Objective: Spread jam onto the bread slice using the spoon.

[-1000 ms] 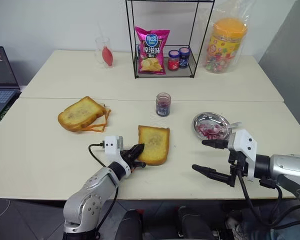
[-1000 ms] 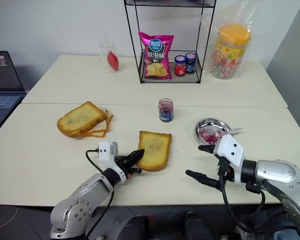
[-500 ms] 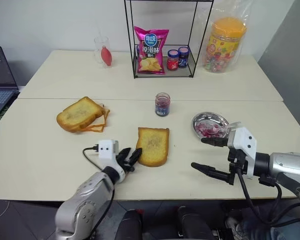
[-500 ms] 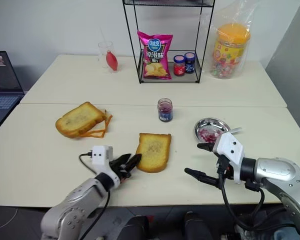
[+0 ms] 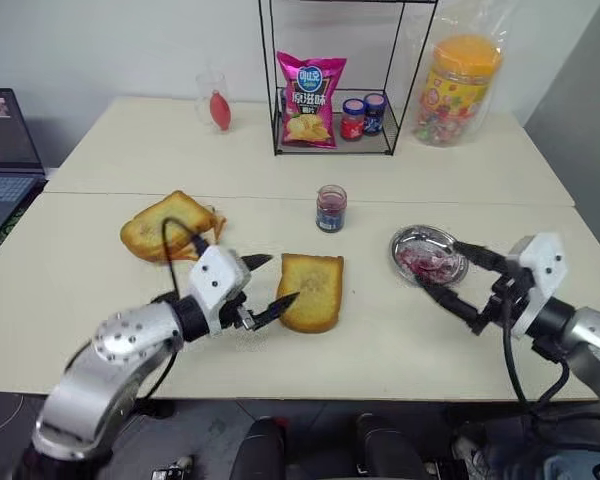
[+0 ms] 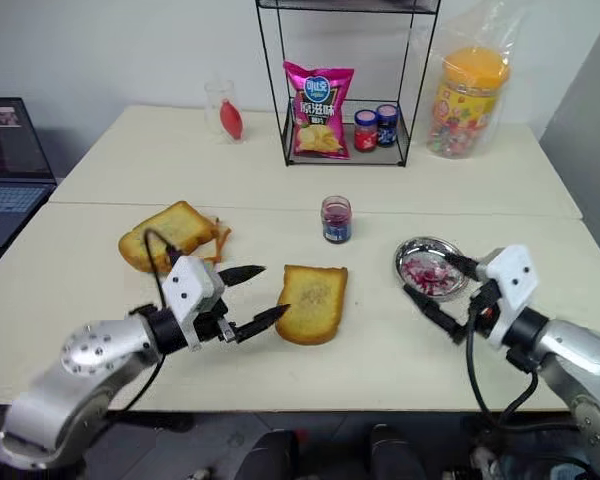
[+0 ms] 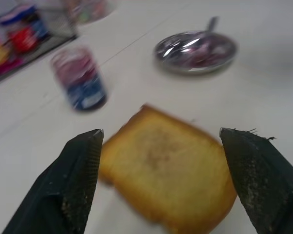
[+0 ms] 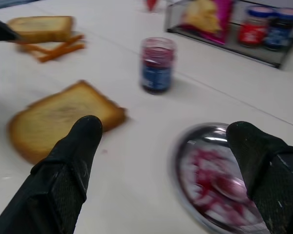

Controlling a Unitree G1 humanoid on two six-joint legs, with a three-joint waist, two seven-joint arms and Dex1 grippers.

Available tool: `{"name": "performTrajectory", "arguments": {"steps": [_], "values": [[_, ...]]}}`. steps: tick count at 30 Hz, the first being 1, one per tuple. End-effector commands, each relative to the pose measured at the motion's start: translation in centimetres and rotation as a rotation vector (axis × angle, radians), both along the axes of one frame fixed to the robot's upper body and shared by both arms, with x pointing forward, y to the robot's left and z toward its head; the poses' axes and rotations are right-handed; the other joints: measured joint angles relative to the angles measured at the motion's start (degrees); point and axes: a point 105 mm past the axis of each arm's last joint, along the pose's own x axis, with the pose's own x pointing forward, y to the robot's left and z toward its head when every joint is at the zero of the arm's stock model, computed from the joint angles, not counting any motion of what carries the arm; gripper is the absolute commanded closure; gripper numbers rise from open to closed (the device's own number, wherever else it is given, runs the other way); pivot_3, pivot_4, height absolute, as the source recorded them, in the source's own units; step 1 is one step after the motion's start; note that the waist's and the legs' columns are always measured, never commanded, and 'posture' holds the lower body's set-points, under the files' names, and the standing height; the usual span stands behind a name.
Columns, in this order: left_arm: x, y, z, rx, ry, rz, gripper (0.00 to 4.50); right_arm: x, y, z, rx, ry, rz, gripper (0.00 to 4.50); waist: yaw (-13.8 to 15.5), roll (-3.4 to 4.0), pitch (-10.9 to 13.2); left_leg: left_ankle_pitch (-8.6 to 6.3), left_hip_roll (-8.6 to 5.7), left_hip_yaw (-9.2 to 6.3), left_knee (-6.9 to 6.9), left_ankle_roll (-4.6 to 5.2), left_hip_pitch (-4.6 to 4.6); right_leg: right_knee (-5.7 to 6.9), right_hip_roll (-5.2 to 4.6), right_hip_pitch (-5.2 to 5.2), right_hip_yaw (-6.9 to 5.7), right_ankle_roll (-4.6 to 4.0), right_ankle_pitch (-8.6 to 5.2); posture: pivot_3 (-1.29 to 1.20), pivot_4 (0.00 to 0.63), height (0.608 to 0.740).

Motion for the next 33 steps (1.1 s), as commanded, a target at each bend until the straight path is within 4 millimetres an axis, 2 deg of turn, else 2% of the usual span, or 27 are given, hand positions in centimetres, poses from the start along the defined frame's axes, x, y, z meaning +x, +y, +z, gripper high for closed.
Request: {"name": "performTrajectory", "arguments": {"steps": [1,6,9,11,15,21,33], "values": [[-0.5,-1.6,1.3,0.034,0.001,-0.177,0.08,1.3,-3.2,0.7,0.076,-0.059,-0.206,0.0,-0.4,0.01,0.0,0.0,-0.01,0.0,-0.02,0.0,0.0,0.01,0.0,-0.01,0.0,0.02,0.01,0.0,0.15,0.74],[-1.1,-3.2,1.8,0.051,0.005,-0.279,0.08,2.5,-5.2,-0.2,0.306,-0.012,-0.327,0.0,-0.9,0.02,0.0,-0.01,0.1,0.04,-0.24,0.01,-0.02,0.28,0.15,-0.31,0.07,0.16,0.05,0.0,0.15,0.74],[-1.8,-4.7,1.5,0.076,0.02,-0.357,0.08,4.4,-6.5,-2.0,0.501,0.047,-0.42,0.0,-0.9,0.03,0.0,0.0,0.2,-0.06,-0.24,0.02,-0.05,0.42,0.3,-0.4,0.03,0.13,0.04,0.0,0.15,0.74],[-1.5,-5.0,1.5,0.084,0.031,-0.362,0.08,5.7,-7.3,-3.5,0.571,0.096,-0.469,0.0,-0.9,0.06,0.0,0.0,0.2,-0.03,-0.24,0.02,-0.02,0.46,0.31,-0.4,0.06,0.12,0.05,0.0,0.15,0.74],[-1.1,-5.1,1.5,0.102,0.017,-0.357,0.08,6.8,-8.1,-4.3,0.613,0.114,-0.511,0.0,-1.2,0.13,0.1,0.01,0.18,0.02,-0.2,0.03,-0.03,0.46,0.3,-0.4,0.12,0.15,0.11,0.0,0.15,0.74],[-0.9,-5.4,1.3,0.112,0.009,-0.353,0.08,8.3,-7.8,-5.6,0.729,0.178,-0.487,0.0,-1.5,0.15,0.1,0.01,0.18,0.01,-0.22,0.04,-0.03,0.46,0.3,-0.4,0.11,0.15,0.1,0.0,0.15,0.74],[-0.7,-5.4,1.3,0.11,0.008,-0.336,0.08,10.4,-5.5,-5.2,0.859,0.228,-0.368,0.0,-1.6,0.17,0.1,0.01,0.18,0.01,-0.21,0.04,-0.03,0.51,0.31,-0.4,0.12,0.16,0.1,0.0,0.15,0.74]]}}
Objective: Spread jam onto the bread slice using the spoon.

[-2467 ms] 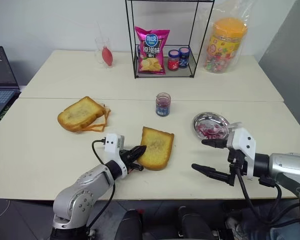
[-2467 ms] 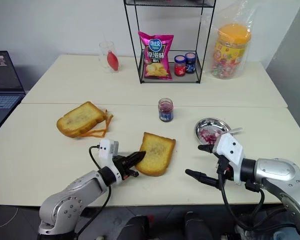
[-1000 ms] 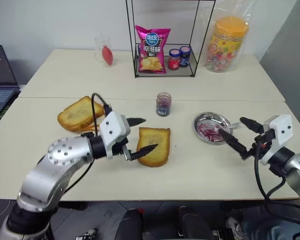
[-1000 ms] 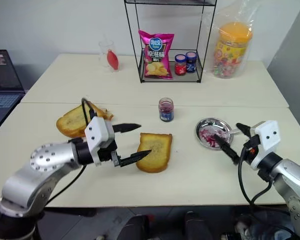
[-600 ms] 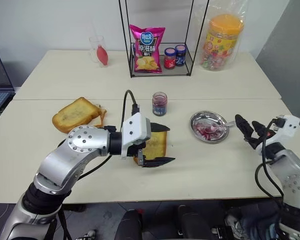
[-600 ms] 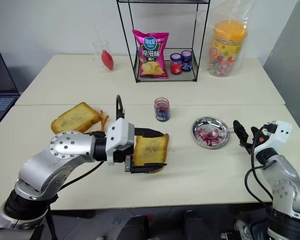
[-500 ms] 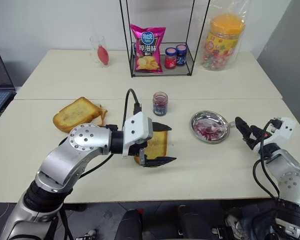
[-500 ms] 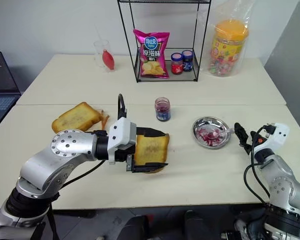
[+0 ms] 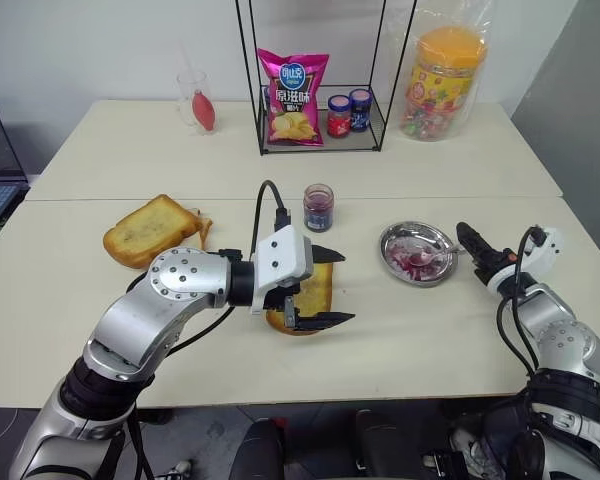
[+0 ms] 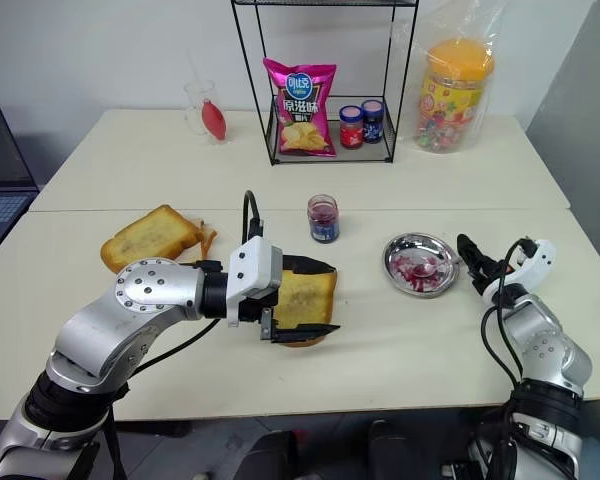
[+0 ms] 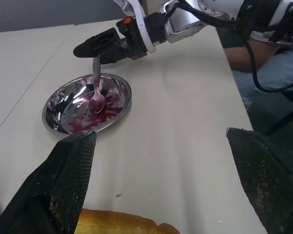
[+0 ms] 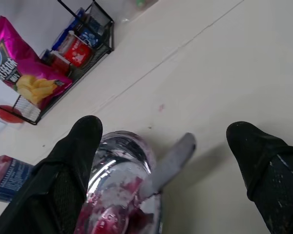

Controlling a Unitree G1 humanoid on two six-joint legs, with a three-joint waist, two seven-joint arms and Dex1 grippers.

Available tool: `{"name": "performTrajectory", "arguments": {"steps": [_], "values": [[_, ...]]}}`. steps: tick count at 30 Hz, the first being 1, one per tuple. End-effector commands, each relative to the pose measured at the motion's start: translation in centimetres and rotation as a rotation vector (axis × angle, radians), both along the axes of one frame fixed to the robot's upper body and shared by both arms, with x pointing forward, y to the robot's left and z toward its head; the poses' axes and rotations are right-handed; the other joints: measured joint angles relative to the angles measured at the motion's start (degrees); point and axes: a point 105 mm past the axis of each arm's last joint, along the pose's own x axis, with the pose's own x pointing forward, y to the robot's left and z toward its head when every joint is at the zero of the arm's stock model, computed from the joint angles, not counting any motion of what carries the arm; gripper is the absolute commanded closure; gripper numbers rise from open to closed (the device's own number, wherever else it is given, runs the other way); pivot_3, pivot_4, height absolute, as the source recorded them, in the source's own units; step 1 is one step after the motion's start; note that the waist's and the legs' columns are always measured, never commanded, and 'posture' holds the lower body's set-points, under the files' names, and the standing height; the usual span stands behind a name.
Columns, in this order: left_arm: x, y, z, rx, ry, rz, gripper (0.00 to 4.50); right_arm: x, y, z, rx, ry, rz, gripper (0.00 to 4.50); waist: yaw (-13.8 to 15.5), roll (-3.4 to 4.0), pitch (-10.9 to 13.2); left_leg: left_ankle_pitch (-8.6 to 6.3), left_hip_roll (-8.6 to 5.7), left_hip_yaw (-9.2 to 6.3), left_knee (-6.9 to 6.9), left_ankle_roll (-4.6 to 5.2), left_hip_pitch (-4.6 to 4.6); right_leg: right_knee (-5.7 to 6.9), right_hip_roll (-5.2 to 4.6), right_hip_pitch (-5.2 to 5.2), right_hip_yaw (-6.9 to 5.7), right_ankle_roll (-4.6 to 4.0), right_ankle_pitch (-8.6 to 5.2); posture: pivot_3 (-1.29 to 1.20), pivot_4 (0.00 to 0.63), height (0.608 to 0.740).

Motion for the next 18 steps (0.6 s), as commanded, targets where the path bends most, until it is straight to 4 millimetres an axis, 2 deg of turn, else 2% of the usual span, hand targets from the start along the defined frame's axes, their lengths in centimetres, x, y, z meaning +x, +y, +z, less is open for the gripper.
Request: {"name": "performTrajectory", "arguments": {"steps": [1,5,9,18], "values": [[-0.15,-0.18,0.8,-0.007,-0.042,-0.004,0.08,0.41,0.23,1.27,0.035,-0.048,0.013,0.0,0.0,0.0,0.0,0.0,0.0,0.0,0.0,0.0,0.0,0.0,0.0,0.0,0.0,0.0,0.0,0.0,0.15,0.74],[-0.12,-0.19,0.71,-0.007,-0.042,-0.002,0.08,0.61,0.39,1.05,0.041,-0.044,0.015,0.0,0.0,0.0,0.0,0.0,0.0,0.0,0.0,0.0,0.01,0.01,0.0,0.0,0.01,0.0,0.0,0.0,0.15,0.74],[-0.04,-0.08,0.6,-0.005,-0.043,0.009,0.0,0.09,-0.1,0.74,0.049,-0.044,0.007,0.64,0.0,0.01,0.0,0.0,0.0,0.0,0.0,0.0,0.01,0.03,0.0,0.0,0.01,0.0,0.0,0.0,0.15,0.74],[0.18,-0.1,0.42,-0.004,-0.045,0.017,0.0,0.14,0.02,1.11,0.094,-0.058,0.007,2.92,0.0,0.01,0.0,0.0,0.0,0.0,0.01,0.0,0.02,0.06,0.0,0.0,0.01,0.0,0.0,0.0,0.15,0.74]]}}
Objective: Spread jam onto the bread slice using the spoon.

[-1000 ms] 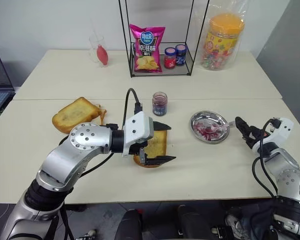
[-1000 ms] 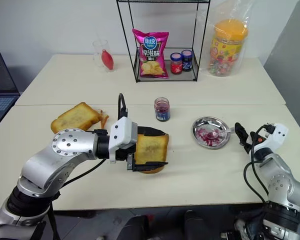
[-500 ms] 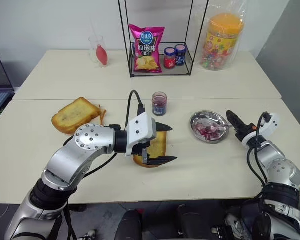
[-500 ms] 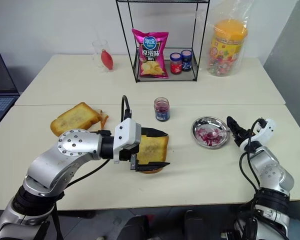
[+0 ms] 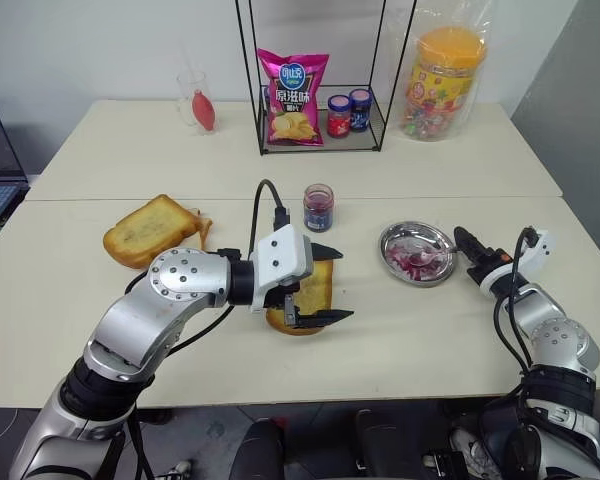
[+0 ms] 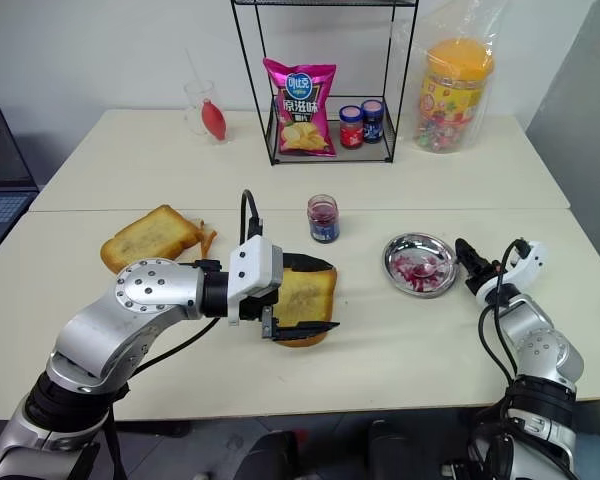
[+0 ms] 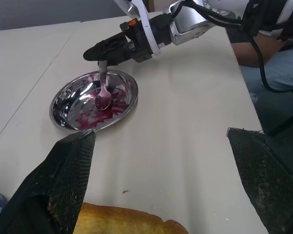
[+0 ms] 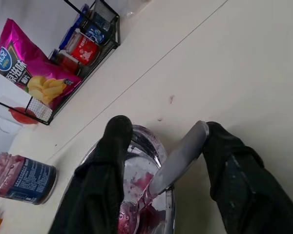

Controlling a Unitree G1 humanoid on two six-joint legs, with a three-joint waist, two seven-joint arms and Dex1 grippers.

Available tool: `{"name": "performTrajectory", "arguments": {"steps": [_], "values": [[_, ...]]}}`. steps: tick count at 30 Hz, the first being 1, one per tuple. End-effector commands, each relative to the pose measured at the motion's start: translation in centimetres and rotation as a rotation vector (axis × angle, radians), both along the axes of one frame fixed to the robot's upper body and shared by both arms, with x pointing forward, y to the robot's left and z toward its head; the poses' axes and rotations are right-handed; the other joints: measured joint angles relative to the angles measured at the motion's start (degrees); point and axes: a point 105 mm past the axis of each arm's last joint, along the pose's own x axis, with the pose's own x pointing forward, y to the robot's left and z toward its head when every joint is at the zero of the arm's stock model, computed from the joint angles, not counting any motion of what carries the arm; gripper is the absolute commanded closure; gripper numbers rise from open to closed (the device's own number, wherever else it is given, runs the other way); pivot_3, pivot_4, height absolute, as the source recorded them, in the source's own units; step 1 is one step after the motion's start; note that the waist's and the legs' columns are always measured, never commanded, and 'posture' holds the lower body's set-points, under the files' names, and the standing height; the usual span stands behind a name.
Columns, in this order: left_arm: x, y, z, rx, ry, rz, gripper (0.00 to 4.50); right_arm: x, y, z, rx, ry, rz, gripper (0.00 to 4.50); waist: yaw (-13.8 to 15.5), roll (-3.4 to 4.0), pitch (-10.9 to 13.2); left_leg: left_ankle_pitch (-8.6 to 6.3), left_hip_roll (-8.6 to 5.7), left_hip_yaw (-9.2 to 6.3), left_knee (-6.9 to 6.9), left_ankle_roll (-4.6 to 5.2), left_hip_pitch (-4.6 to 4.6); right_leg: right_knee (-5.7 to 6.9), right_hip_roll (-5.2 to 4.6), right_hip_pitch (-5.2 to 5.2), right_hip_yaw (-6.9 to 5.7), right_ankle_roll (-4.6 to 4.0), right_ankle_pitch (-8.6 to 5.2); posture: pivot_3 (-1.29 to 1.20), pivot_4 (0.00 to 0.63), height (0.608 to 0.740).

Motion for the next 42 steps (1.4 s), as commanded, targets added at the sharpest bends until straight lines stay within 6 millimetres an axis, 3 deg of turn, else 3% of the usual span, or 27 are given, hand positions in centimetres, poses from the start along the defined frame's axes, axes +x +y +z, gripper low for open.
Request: {"name": "performTrajectory", "arguments": {"steps": [1,7,17,20,26,31,33,37,42], "values": [[0.0,-0.2,0.6,-0.013,-0.031,-0.006,0.0,0.0,-0.4,1.8,0.036,-0.068,-0.016,3.14,0.0,0.0,0.0,0.0,0.0,0.0,0.0,0.0,0.0,0.0,0.0,0.0,0.0,0.0,0.0,0.0,0.15,0.74],[0.3,0.1,0.6,-0.017,-0.033,0.011,0.0,0.0,-0.5,2.3,0.054,-0.085,-0.008,4.43,0.0,0.0,0.0,0.0,0.0,0.0,0.0,0.0,0.01,0.02,0.0,0.0,0.0,0.0,0.0,0.0,0.15,0.74],[1.1,1.3,1.0,-0.041,-0.036,0.095,0.0,-1.2,-0.2,5.1,0.048,-0.181,0.045,4.49,0.0,0.02,0.0,0.0,-0.02,0.0,0.08,0.0,0.03,0.32,0.0,-0.06,0.02,-0.04,-0.05,0.0,0.15,0.74],[1.6,2.4,1.5,-0.08,-0.037,0.174,0.0,-1.7,0.4,7.8,0.028,-0.255,0.07,4.49,0.0,0.02,0.0,0.01,-0.01,-0.01,0.08,0.01,0.11,0.48,0.02,-0.08,0.02,-0.08,-0.08,0.0,0.15,0.74],[3.1,6.6,1.5,-0.148,-0.036,0.433,0.0,-2.0,5.2,13.9,-0.093,-0.409,0.212,4.49,-0.8,0.1,0.0,0.03,0.01,0.01,0.18,0.04,0.16,0.67,0.04,-0.11,0.08,-0.09,-0.09,0.0,0.15,0.74],[4.5,9.9,1.4,-0.221,-0.051,0.625,0.0,-0.3,10.3,17.6,-0.225,-0.517,0.312,4.49,-1.3,0.13,0.1,0.07,0.03,0.0,0.19,0.09,0.21,0.74,0.1,-0.12,0.08,-0.11,-0.08,0.0,0.15,0.74],[4.6,10.5,1.5,-0.264,-0.042,0.658,0.0,0.2,11.9,18.3,-0.274,-0.548,0.346,4.49,-1.3,0.12,0.1,0.08,0.05,-0.04,0.18,0.1,0.16,0.72,0.1,-0.14,0.03,-0.11,-0.08,0.0,0.15,0.74],[3.8,12.0,0.8,-0.323,-0.016,0.696,0.0,2.6,16.9,19.9,-0.406,-0.636,0.415,4.49,-1.4,0.12,0.1,0.07,0.04,-0.06,0.17,0.1,0.06,0.61,0.08,-0.15,-0.01,-0.11,-0.09,0.0,0.15,0.74],[3.5,12.4,-0.1,-0.297,0.02,0.685,0.0,4.8,20.0,19.6,-0.58,-0.72,0.419,4.49,-1.2,0.1,0.1,0.07,0.06,-0.07,0.11,0.1,0.05,0.68,0.06,-0.25,-0.06,-0.14,-0.09,0.0,0.15,0.74]]}}
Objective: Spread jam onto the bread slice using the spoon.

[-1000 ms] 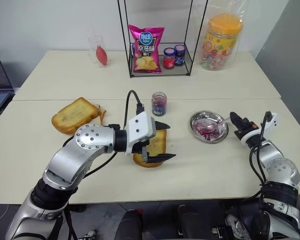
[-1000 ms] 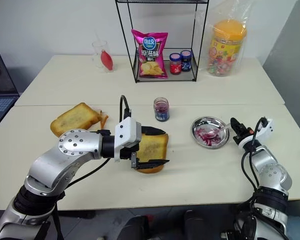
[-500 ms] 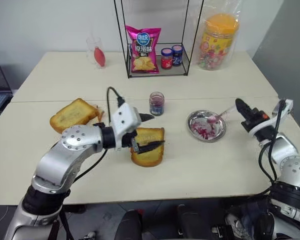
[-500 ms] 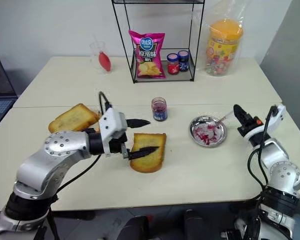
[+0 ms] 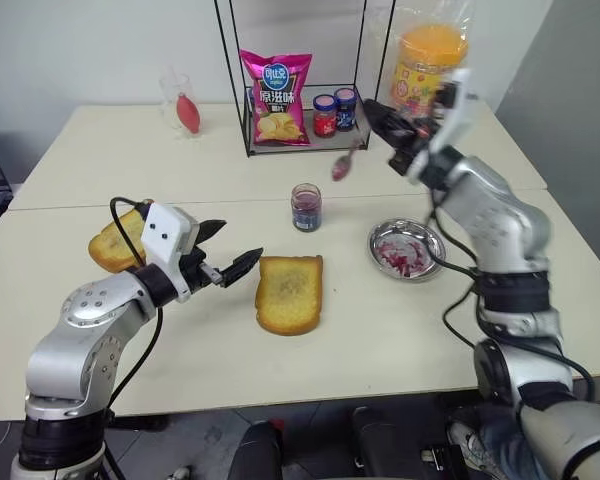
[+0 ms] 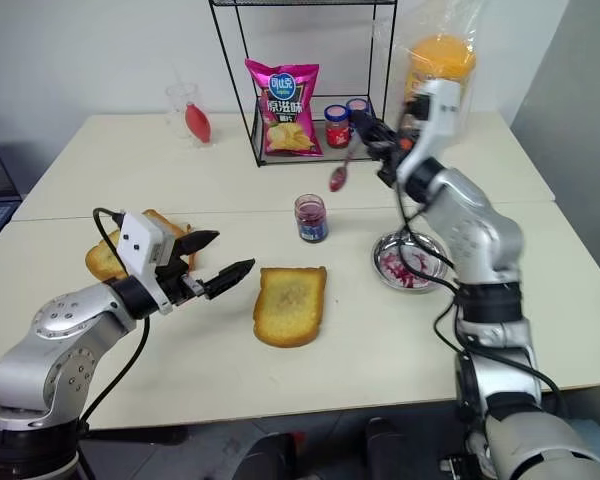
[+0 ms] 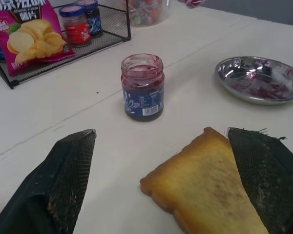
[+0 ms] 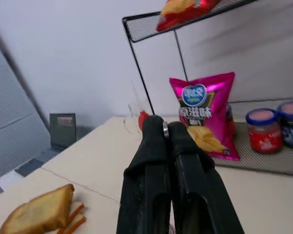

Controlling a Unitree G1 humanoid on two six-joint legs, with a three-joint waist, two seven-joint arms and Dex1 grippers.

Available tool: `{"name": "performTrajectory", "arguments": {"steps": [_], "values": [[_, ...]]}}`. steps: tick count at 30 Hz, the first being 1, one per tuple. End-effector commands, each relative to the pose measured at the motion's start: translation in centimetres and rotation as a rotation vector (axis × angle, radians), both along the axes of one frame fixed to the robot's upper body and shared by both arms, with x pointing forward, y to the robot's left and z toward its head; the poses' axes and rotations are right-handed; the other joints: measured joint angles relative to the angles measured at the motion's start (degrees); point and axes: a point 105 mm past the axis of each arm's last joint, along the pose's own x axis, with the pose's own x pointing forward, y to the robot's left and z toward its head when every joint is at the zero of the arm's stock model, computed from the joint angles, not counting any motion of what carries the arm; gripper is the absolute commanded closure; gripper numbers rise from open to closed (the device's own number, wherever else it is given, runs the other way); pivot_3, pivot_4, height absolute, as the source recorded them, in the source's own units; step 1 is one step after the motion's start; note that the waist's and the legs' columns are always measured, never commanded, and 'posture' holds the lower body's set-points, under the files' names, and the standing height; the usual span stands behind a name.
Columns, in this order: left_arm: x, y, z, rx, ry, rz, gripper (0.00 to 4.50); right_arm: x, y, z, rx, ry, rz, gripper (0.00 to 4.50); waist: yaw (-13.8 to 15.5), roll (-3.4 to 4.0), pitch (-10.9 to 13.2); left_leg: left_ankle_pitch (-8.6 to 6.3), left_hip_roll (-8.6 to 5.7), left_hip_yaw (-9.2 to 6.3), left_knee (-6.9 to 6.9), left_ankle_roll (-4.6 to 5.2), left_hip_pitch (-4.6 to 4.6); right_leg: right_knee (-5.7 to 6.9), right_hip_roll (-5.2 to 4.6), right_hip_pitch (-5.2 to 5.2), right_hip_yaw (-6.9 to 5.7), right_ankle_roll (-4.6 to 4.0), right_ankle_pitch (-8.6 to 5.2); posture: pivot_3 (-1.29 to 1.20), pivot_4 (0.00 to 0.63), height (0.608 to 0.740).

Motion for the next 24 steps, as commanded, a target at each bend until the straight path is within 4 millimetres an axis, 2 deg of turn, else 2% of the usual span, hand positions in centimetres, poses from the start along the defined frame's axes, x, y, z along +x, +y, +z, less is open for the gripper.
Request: {"name": "performTrajectory", "arguments": {"steps": [1,6,12,21,24], "values": [[-0.4,0.1,1.0,0.009,-0.036,-0.031,0.0,1.1,1.8,0.7,-0.112,-0.147,-0.02,4.49,0.2,-0.01,0.0,0.0,-0.01,-0.01,-0.01,0.0,0.0,0.0,0.0,0.0,-0.01,0.0,0.0,0.0,0.15,0.74],[-0.1,-0.5,1.3,0.032,-0.039,-0.053,0.0,2.1,3.7,-1.3,-0.202,-0.167,0.018,4.49,0.5,-0.01,0.0,0.0,-0.03,0.02,0.0,0.0,-0.02,-0.03,-0.02,0.0,0.02,-0.05,0.03,0.0,0.15,0.74],[-0.4,-2.1,1.8,0.027,-0.03,-0.129,0.0,2.9,4.5,-3.1,-0.273,-0.18,0.027,4.49,0.7,-0.01,0.0,0.0,-0.02,0.0,0.0,-0.01,-0.01,0.0,-0.02,-0.01,-0.01,-0.25,0.15,0.0,0.15,0.74],[0.1,-1.7,2.2,0.045,-0.045,-0.112,0.0,3.7,5.3,-5.7,-0.347,-0.164,0.012,4.49,0.6,-0.01,0.0,0.0,-0.01,-0.01,-0.01,-0.01,0.02,0.04,-0.01,-0.01,-0.01,-0.27,0.16,0.0,0.15,0.74],[0.3,-1.2,2.2,0.052,-0.048,-0.093,0.0,4.0,5.8,-7.0,-0.31,-0.058,0.024,4.49,0.6,-0.01,0.0,0.0,-0.01,-0.01,-0.01,-0.01,0.02,0.04,-0.01,-0.01,-0.01,-0.27,0.16,0.0,0.15,0.74]]}}
